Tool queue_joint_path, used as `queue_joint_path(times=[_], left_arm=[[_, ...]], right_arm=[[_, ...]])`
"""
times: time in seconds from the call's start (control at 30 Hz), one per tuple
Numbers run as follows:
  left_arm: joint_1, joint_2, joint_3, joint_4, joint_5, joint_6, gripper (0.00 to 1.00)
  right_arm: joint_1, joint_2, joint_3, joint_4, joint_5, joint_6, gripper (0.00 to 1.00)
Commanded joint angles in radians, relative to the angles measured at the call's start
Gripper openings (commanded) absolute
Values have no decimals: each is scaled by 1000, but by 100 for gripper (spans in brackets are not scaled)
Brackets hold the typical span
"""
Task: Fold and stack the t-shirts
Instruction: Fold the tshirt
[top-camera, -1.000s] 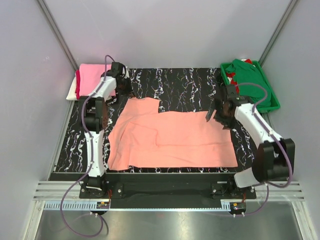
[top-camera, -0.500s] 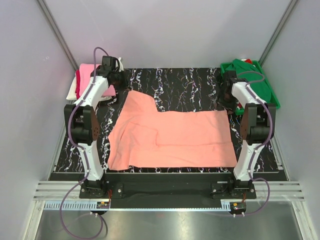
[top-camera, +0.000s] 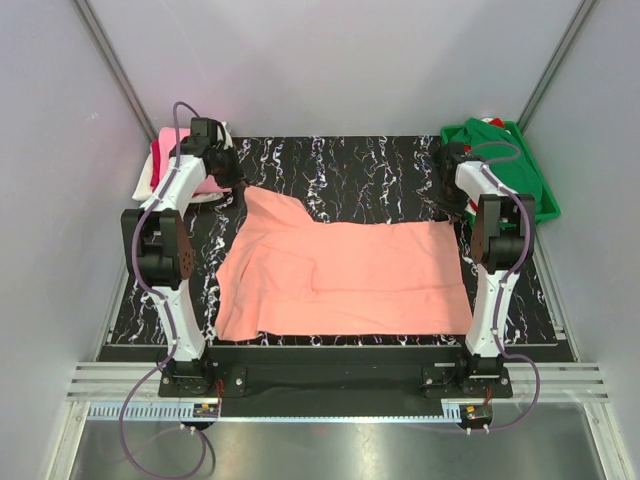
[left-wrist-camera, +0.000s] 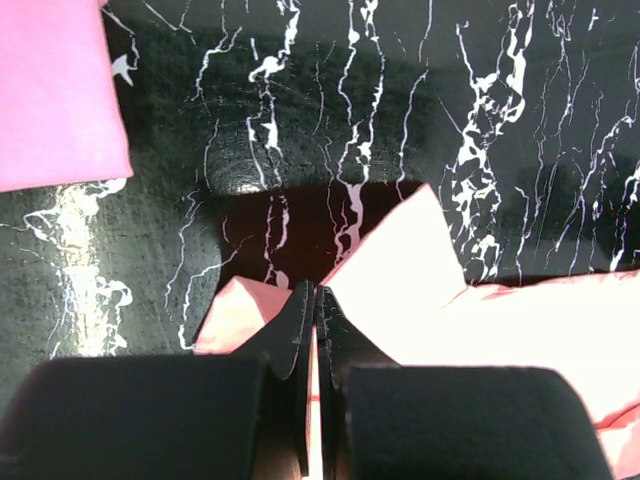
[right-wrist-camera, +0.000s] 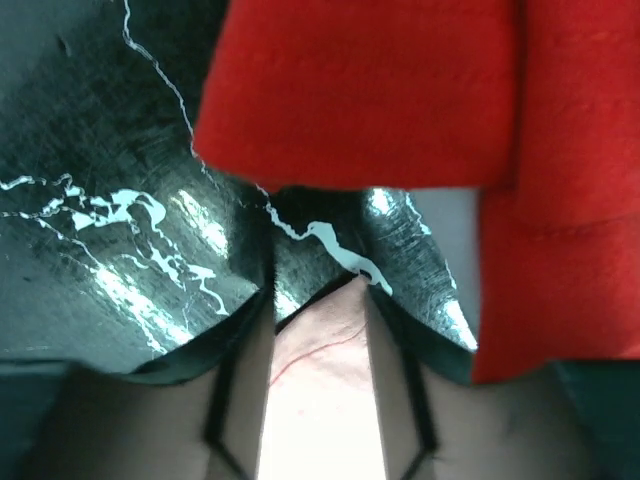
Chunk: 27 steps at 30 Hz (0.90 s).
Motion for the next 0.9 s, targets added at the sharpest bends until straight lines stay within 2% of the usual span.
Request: queue_joint_path(times=[0.0,0.03,0.1,0.13,0.17,0.2,0.43,0.7,0.87], left_arm=[[-3,-47,6,39,-3,-4,0],[-2,-45,6,37,-3,-5,0],[0,-39,8,35,3,-7,0],[1,-39,9,37,3,-7,0],[3,-39,9,37,5,-7,0],[4,-39,8,35,3,-7,0],[18,-18,58,17,-11,-2,0],[27,21,208,-81,-8,-2,0],[27,53,274,-130,14,2,0]], right_arm=[[-5,7,-29,27,42,23,42],[-5,2,-40,33,39,24,37],[-5,-4,-71,36,31,32,14],[-5,-7,-71,38,32,37,13],[-5,-16,-91,44,31,40,2],[-5,-21,-101,50,25,41,0],[-5,-35,-102,47,14,37,0],[-5,-21,153,-62,-24,6,0],[-5,-42,199,-76,-79,10,0]])
